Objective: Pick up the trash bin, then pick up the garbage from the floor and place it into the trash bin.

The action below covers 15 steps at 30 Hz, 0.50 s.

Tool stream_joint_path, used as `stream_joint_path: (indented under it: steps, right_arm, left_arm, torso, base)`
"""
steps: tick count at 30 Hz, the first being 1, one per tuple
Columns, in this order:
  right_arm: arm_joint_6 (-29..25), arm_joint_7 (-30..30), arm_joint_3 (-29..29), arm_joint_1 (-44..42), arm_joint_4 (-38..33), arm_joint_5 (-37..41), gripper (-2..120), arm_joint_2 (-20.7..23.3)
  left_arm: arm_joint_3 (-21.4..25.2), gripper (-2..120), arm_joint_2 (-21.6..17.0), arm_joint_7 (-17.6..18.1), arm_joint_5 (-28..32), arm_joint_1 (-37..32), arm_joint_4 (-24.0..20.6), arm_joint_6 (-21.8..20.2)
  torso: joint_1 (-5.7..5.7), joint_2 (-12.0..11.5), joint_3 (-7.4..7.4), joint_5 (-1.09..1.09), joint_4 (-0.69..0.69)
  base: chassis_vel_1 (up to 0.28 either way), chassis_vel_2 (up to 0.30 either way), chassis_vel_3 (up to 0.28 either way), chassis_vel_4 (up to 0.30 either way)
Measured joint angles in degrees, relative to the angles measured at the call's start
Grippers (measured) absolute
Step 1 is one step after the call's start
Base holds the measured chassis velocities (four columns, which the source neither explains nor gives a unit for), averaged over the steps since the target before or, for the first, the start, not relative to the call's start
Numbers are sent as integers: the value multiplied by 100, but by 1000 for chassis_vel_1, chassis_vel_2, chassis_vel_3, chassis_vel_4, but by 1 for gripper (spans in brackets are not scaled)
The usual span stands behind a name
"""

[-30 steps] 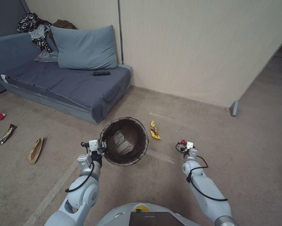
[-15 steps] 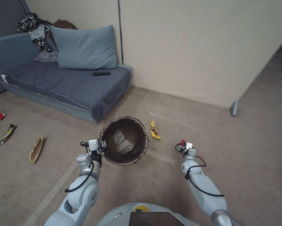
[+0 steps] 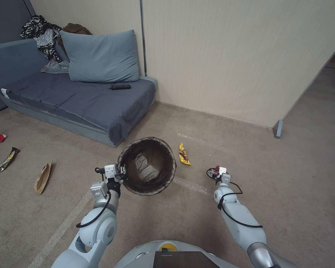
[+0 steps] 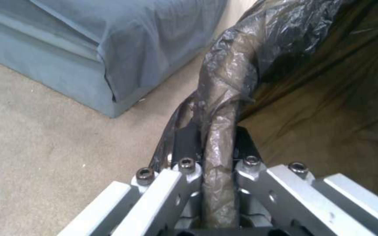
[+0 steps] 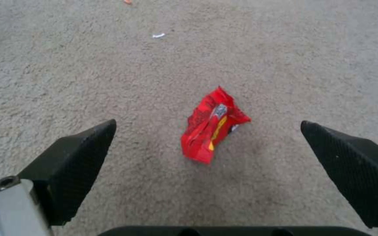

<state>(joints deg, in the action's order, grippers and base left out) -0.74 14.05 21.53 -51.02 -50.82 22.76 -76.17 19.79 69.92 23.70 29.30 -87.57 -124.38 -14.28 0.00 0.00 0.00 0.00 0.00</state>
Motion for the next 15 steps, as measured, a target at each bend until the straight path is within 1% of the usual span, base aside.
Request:
stream_joint_path:
  steps: [15]
  right_arm:
    - [104, -22, -12, 297, 325, 51, 100, -41]
  left_arm:
    - [10, 3, -5, -2, 12, 17, -6, 8]
  torso:
    - [0, 0, 0, 0, 0]
  base:
    - [0, 0, 0, 0]
